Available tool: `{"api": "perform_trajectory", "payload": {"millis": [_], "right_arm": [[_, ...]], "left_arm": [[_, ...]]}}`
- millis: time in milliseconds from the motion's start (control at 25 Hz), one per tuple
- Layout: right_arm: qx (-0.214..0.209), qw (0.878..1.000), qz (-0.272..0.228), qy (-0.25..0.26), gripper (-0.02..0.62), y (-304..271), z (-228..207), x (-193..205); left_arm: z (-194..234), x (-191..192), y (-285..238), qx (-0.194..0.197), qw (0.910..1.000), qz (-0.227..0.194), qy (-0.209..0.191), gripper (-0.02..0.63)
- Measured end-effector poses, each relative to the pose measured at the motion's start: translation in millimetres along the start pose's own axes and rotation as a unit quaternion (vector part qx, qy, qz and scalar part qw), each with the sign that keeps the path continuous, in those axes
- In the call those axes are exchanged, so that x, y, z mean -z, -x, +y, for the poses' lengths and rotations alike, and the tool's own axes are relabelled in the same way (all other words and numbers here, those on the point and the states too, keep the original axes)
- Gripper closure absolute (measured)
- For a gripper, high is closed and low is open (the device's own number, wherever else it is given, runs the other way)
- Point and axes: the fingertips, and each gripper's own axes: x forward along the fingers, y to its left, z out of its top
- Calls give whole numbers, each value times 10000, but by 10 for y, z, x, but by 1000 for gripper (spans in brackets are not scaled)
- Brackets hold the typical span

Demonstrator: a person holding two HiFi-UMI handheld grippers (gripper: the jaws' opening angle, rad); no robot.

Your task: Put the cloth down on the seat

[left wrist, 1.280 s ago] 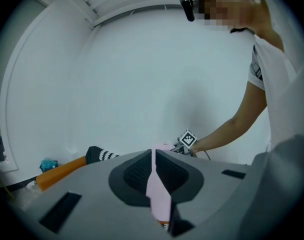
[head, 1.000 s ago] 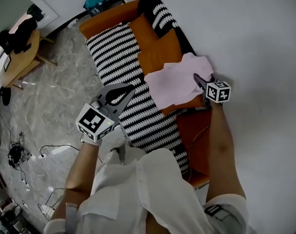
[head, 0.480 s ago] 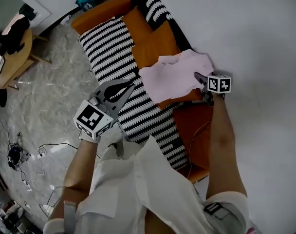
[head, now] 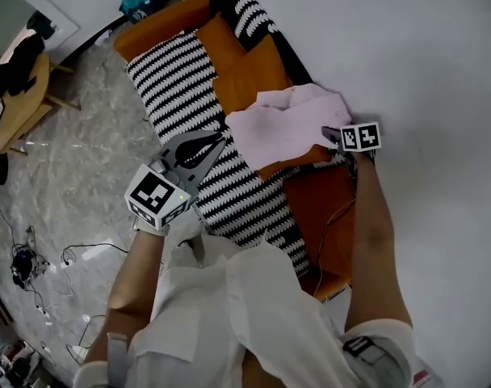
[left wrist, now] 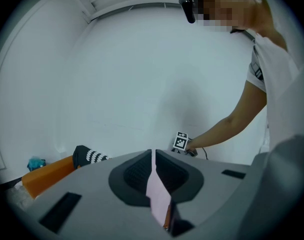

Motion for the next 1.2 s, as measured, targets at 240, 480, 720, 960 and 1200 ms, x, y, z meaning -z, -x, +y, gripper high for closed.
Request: {"api": "perform_trajectory", "payload": {"millis": [240, 480, 720, 960, 1200], "right_arm": [[442, 9985, 96, 318, 253, 291, -44, 52], [672, 9955, -423, 521, 256, 704, 74, -86], [494, 9838, -1664, 439, 276, 1048, 561, -322], [-133, 9394, -3422, 168, 329, 1636, 1461, -632], [-410, 8912, -4487, 526, 409, 2230, 2290, -779]], "left_arm": [[-88, -42, 35, 69, 9999, -77, -46, 571], [-221, -92, 93, 157, 9998, -137, -59, 571], [-308, -130, 152, 207, 9995, -180, -133, 570], [-373, -237, 310, 183, 9990, -340, -228, 571], [-339, -383, 583, 43, 9981, -531, -318, 570]]}}
